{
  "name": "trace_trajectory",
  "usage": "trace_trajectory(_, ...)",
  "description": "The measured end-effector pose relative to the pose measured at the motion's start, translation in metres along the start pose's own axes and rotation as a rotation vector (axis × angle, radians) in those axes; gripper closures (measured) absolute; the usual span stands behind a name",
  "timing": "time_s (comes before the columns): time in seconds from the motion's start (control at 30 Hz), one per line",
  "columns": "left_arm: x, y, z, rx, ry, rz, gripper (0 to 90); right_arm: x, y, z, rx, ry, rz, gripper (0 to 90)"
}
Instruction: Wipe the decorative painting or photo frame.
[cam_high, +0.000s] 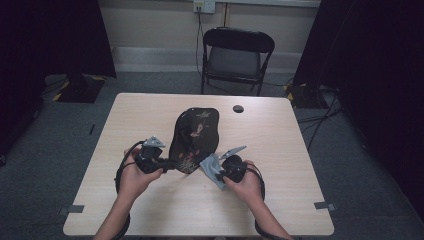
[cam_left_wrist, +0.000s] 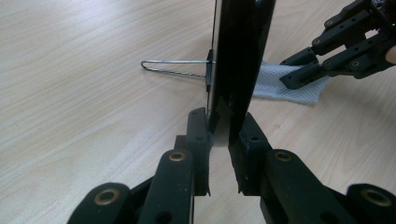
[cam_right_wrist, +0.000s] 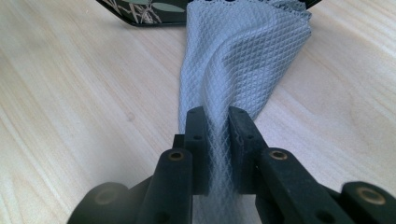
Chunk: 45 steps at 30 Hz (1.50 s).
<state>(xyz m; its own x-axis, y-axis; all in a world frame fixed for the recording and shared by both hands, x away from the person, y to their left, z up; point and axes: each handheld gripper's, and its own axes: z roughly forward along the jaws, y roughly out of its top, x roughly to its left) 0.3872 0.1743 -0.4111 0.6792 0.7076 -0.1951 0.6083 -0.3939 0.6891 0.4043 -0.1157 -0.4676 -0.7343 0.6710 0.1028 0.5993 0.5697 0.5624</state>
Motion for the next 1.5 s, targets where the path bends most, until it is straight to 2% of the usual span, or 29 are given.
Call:
trace_trajectory(0.2,0.0,0.0,0.0,-0.004,0.003,-0.001,78.6,0.0,0.003,-0.013,-0.014,-0.015,-0.014,79.7)
trace_trajectory(0.23,0.0,0.0,0.0,0.0,0.002,0.001,78.6,-0.002,0.006,-0.023,-0.035,-0.021,-0.018,79.8)
trace_trajectory(0.27,0.0,0.0,0.0,0.0,0.002,0.001,78.6,-0.002,0.006,-0.023,-0.035,-0.021,-0.018,79.8)
trace_trajectory(0.4,0.0,0.0,0.0,0.0,0.001,0.0,78.6,-0.005,0.017,-0.047,-0.076,-0.038,-0.029,79.8)
trace_trajectory(0.63,0.0,0.0,0.0,0.005,-0.001,0.001,78.6,-0.007,0.047,-0.095,-0.139,-0.066,-0.065,79.8)
trace_trajectory(0.7,0.001,0.0,0.0,0.001,0.001,0.0,78.6,-0.005,0.058,-0.11,-0.154,-0.09,-0.084,79.8)
trace_trajectory(0.8,0.001,0.0,0.0,0.001,0.001,0.0,78.7,-0.003,0.07,-0.127,-0.187,-0.091,-0.094,79.9)
trace_trajectory(0.83,0.001,0.0,0.0,0.001,0.001,0.0,78.6,0.0,0.08,-0.139,-0.211,-0.102,-0.107,79.9)
trace_trajectory(0.87,0.001,0.0,0.0,0.001,0.001,0.0,78.6,0.0,0.08,-0.139,-0.211,-0.102,-0.107,79.9)
trace_trajectory(0.97,0.001,0.0,0.0,0.002,0.001,0.003,78.6,0.006,0.097,-0.153,-0.254,-0.094,-0.117,79.9)
trace_trajectory(1.1,0.001,0.0,0.0,0.001,0.0,0.0,78.6,0.014,0.108,-0.151,-0.269,-0.082,-0.128,79.8)
trace_trajectory(1.23,0.001,0.0,0.0,0.0,0.001,-0.001,78.6,0.019,0.113,-0.14,-0.26,-0.064,-0.129,79.8)
trace_trajectory(1.5,0.001,0.0,0.0,-0.001,0.0,0.0,78.6,0.02,0.103,-0.117,-0.215,-0.059,-0.13,79.8)
